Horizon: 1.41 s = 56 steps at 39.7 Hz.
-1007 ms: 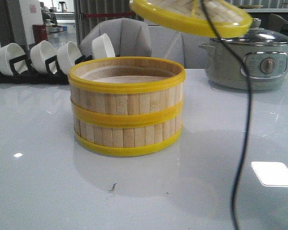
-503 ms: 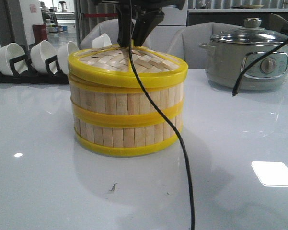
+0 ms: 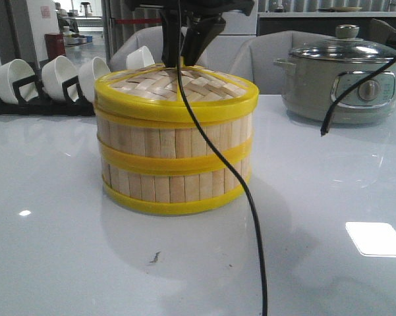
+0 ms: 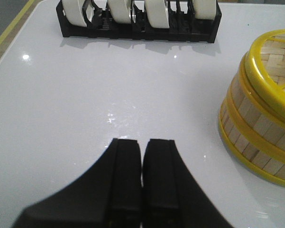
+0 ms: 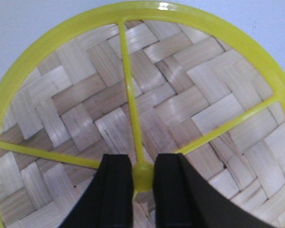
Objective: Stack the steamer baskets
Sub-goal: 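Lower the lid onto the top basket and open the right gripper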
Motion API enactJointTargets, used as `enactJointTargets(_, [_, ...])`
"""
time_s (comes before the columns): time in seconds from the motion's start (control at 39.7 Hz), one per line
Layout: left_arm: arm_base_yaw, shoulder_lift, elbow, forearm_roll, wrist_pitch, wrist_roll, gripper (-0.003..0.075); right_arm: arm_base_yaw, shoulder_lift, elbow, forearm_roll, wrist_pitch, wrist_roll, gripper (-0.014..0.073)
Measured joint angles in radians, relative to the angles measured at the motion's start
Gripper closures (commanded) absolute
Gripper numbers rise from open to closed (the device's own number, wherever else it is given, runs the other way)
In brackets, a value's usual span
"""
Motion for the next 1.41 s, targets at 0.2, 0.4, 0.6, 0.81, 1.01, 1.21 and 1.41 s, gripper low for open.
enactJointTargets(0.2, [0.000,0.000,0.000,0.000,0.000,0.000,0.0635,0.000,0.000,0.000,0.000,-0.005,-0.002,0.0540])
enactJointTargets(0.4, [0.000,0.000,0.000,0.000,0.000,0.000,0.0635,0.000,0.000,0.000,0.004,-0.006,-0.002,0.0540])
enactJointTargets(0.6, [0.000,0.000,0.000,0.000,0.000,0.000,0.0635,0.000,0.001,0.000,0.015,-0.012,-0.002,0.0540])
enactJointTargets(0.81, [0.000,0.000,0.000,0.000,0.000,0.000,0.0635,0.000,0.009,0.000,0.017,-0.020,-0.002,0.0536])
enactJointTargets(1.01, [0.000,0.000,0.000,0.000,0.000,0.000,0.0635,0.000,0.011,-0.001,0.017,-0.023,-0.002,0.0429])
enactJointTargets(1.21, [0.000,0.000,0.000,0.000,0.000,0.000,0.0635,0.000,0.014,-0.001,0.023,-0.036,-0.002,0.0174])
enactJointTargets(1.41, [0.000,0.000,0.000,0.000,0.000,0.000,0.0635,0.000,0.017,-0.001,0.027,-0.054,-0.002,0.0160])
